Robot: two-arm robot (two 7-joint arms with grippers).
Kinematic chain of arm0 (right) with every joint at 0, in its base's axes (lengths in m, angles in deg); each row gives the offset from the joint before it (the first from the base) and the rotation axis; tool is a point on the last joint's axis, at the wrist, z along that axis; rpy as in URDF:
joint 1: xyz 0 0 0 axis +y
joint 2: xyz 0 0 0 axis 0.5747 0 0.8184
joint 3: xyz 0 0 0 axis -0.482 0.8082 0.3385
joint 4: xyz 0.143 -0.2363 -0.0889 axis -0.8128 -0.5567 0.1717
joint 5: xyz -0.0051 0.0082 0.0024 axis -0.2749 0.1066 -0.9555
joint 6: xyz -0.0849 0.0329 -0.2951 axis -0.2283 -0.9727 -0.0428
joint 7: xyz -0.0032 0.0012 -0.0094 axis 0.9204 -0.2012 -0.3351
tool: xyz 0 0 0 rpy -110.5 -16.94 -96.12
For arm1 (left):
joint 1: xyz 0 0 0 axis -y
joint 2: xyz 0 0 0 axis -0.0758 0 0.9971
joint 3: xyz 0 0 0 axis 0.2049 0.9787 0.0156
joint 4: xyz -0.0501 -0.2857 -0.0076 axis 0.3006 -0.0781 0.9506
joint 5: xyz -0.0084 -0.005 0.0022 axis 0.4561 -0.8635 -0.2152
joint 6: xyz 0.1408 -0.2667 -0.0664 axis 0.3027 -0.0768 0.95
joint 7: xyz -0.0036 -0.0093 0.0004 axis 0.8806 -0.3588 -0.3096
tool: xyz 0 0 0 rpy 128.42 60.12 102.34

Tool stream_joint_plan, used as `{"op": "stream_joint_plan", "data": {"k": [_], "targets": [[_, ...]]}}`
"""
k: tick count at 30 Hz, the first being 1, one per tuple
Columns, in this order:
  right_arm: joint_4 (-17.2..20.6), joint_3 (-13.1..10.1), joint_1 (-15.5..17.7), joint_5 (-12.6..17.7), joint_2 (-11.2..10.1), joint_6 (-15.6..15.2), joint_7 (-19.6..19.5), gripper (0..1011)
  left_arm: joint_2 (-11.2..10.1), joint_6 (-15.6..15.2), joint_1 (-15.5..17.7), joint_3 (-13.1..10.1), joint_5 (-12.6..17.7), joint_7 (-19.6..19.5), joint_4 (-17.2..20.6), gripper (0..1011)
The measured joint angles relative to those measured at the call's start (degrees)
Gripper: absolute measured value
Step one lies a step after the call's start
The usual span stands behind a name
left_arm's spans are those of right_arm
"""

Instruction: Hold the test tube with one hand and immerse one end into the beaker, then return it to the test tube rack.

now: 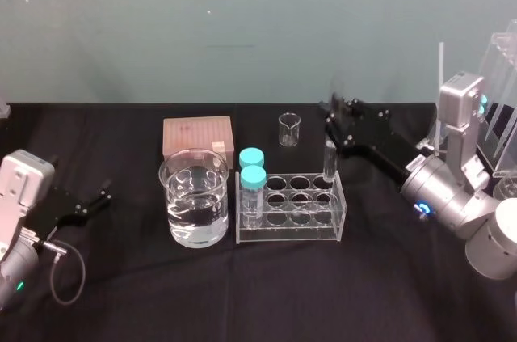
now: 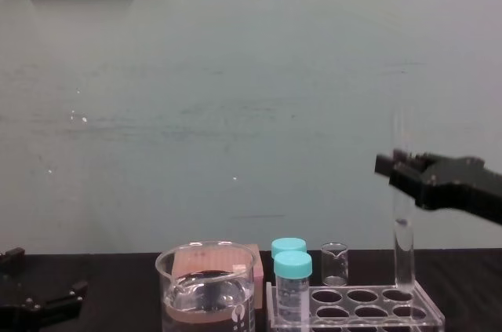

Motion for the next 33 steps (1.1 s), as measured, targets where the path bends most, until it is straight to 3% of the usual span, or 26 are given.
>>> {"op": "stream_joint_plan", "data": {"k": [17,33], "targets": [[7.85,-3.94,3.3,2.11,-2.38,0.69,-2.21,241,0.0,0.0,0.0,0.0,0.0,0.0,0.0,1000],[11.06,-6.95,6.99,-1.88,-1.69,-0.08,-8.17,241,0.0,0.0,0.0,0.0,0.0,0.0,0.0,1000]]}}
